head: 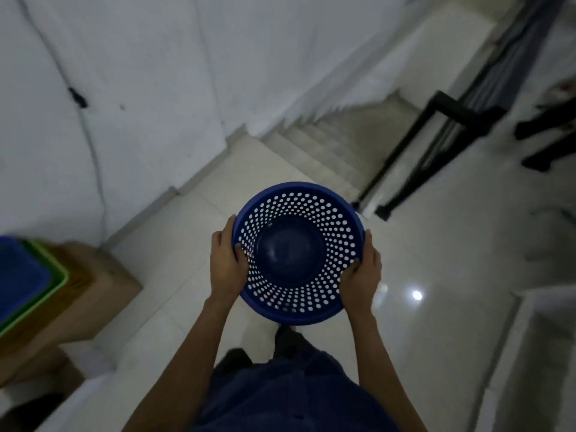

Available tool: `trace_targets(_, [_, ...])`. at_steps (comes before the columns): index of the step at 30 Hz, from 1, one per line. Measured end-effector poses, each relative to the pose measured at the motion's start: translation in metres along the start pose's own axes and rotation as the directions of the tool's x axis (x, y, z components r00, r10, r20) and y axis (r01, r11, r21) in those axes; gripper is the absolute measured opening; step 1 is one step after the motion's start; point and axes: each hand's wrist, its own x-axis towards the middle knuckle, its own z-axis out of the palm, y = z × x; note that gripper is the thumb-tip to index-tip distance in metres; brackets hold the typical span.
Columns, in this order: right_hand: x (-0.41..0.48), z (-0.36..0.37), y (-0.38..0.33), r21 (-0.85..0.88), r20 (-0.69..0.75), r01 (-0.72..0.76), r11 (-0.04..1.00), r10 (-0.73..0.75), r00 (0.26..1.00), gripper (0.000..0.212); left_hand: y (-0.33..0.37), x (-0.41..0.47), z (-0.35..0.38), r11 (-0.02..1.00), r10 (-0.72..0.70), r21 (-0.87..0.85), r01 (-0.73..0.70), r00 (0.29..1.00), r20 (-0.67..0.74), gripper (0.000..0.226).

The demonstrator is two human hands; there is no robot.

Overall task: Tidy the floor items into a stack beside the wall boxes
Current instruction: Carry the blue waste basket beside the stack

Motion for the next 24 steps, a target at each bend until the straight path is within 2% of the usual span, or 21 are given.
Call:
trace_targets(3, [0.052, 0.059, -0.047, 0.021, 0.173, 0.132, 0.991, -0.133, 0.976, 0.064, -0.017, 0.039, -0.034, 0.993, -0.120, -0.008, 0.121, 0.976, -0.181, 0.056])
trace_targets(8, [0.105, 0.172, -0.131, 0.088, 0.406, 0.298, 0.951, -0.307, 0.861, 0.067, -0.063, 0.089, -0.099, 0.966, -0.258, -0.080, 0.246, 0.884, -0.390, 0.053])
trace_targets(12, [0.112, 0.282, -0.190, 0.124, 0.509, 0.395, 0.910, -0.401, 0.762, 0.065, -0.122, 0.133, -0.148, 0.910, -0.415, -0.201, 0.364, 0.815, -0.404, 0.052])
trace_targets(17, [0.093, 0.445, -0.230, 0.119, 0.647, 0.426, 0.897, -0.395, 0.652, 0.063, -0.234, 0.193, -0.193, 0.810, -0.585, -0.240, 0.536, 0.700, -0.411, 0.060])
trace_targets(21, [0.072, 0.587, -0.215, 0.094, 0.751, 0.428, 0.899, -0.346, 0.562, 0.066, -0.358, 0.235, -0.189, 0.702, -0.707, -0.291, 0.650, 0.586, -0.397, 0.069])
trace_targets(24, [0.054, 0.694, -0.176, 0.074, 0.812, 0.436, 0.897, -0.308, 0.496, 0.070, -0.461, 0.261, -0.166, 0.656, -0.748, -0.306, 0.689, 0.540, -0.387, 0.075])
